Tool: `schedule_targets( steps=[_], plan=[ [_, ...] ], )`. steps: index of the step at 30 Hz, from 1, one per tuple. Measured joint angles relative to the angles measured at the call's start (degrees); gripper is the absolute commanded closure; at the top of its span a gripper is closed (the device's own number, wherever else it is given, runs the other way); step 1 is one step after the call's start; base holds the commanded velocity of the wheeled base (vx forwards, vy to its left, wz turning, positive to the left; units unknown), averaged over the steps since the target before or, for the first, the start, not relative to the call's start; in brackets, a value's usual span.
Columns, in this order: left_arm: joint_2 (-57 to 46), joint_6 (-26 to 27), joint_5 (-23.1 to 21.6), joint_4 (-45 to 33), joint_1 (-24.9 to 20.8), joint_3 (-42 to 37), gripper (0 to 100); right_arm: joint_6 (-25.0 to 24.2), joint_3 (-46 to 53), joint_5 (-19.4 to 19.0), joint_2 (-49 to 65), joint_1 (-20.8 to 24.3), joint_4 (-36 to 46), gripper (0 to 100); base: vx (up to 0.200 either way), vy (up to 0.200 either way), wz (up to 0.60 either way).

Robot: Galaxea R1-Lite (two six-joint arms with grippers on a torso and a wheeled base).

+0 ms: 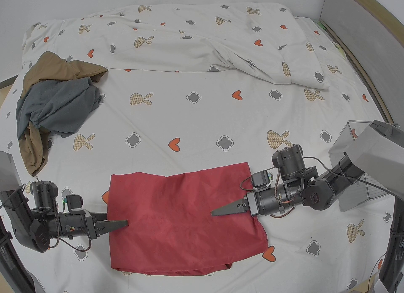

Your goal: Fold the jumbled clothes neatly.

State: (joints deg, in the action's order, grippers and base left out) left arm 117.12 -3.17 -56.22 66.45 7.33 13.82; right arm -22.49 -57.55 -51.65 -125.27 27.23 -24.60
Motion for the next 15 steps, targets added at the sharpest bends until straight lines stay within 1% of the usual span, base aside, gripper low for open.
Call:
schedule_targets(
  steps=[4, 5, 7, 13, 15],
  plan=[
    [2.01, -0.06, -2.34, 4.16, 0.05, -1.27, 0, 0.0, 0.13, 0.0, 0.05, -0.11, 0.02, 0, 0.0, 0.0, 0.0],
    [2.51, -0.09, -3.33, 6.96, 0.06, -2.06, 0, 0.0, 0.2, 0.0, 0.07, -0.17, 0.02, 0, 0.0, 0.0, 0.0],
    [2.79, -0.11, -4.13, 9.12, 0.13, -2.85, 0, 0.0, 0.26, -0.02, 0.11, -0.22, 0.02, 0, 0.0, 0.0, 0.0],
    [3.85, 0.24, -7.5, 21.27, 0.57, -7.19, 0, 0.0, 0.45, 0.0, 0.22, -0.26, 0.02, 0, 0.0, 0.0, 0.0],
    [5.05, 1.39, -8.12, 22.37, 0.57, -8.62, 0, 0.0, 0.5, 0.0, 0.24, -0.23, 0.02, 0, 0.0, 0.0, 0.0]
  ],
)
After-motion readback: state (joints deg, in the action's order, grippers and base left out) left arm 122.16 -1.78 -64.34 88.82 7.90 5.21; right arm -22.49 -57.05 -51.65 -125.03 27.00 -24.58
